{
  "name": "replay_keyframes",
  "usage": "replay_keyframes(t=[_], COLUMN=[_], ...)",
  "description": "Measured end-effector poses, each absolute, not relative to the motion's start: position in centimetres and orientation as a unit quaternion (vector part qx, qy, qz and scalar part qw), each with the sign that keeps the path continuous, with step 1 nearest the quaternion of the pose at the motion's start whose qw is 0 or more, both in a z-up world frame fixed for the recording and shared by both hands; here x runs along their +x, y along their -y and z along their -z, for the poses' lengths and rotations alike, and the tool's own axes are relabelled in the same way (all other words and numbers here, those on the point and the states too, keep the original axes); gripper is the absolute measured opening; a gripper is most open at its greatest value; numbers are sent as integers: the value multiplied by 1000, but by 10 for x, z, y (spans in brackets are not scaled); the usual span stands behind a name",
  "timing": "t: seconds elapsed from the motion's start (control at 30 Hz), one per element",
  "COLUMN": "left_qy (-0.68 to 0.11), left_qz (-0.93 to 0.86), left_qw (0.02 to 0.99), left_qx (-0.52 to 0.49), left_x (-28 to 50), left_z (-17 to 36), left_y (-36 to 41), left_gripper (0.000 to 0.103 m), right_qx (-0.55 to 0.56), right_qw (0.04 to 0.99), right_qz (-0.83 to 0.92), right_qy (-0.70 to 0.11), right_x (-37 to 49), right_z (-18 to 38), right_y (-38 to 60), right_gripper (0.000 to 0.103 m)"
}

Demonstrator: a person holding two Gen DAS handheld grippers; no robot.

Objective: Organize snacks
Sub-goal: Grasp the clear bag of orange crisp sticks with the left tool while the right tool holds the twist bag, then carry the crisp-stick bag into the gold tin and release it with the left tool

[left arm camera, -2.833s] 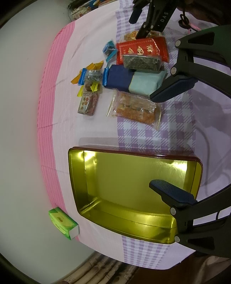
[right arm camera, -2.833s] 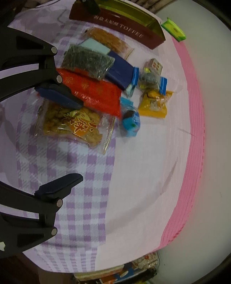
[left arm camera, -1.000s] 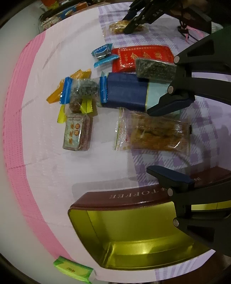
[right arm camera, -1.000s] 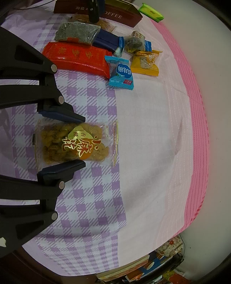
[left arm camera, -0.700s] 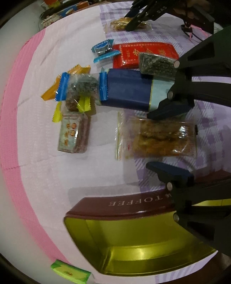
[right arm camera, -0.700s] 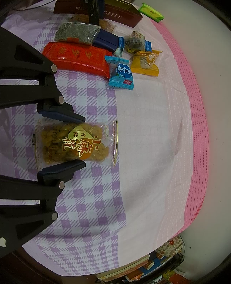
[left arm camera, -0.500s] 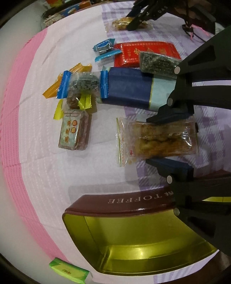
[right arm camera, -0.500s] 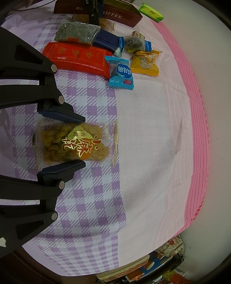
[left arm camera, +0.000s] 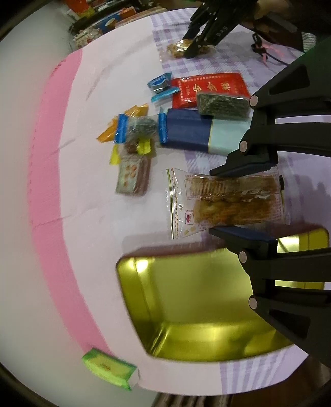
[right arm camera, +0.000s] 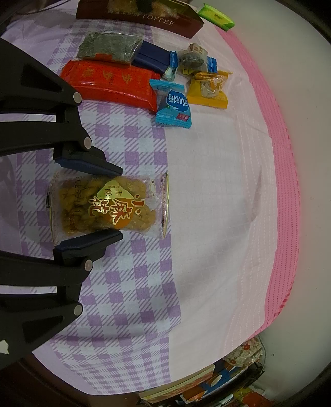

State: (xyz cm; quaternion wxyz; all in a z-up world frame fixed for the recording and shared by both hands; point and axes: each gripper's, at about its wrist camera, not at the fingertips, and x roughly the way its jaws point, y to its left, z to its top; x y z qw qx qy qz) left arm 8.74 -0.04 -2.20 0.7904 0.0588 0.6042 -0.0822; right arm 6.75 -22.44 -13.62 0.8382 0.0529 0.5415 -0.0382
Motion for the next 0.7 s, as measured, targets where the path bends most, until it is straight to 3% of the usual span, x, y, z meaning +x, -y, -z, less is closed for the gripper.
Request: replay_keyframes(t=[0.27, 0.7], left_qy=[-593, -637], left_qz=[25, -31], left_qw=[800, 766], left_qx=[91, 87], left_x=[87, 78], left_z=[0, 42], left_y=[-68, -150], left_gripper=[37, 38], right_qx=[53, 53], right_qw=[837, 831], right_qz=[39, 41], right_qy=[-544, -553], right_x=[69, 73], right_z=[137, 138], right_y=[224, 226], right_gripper=[41, 41])
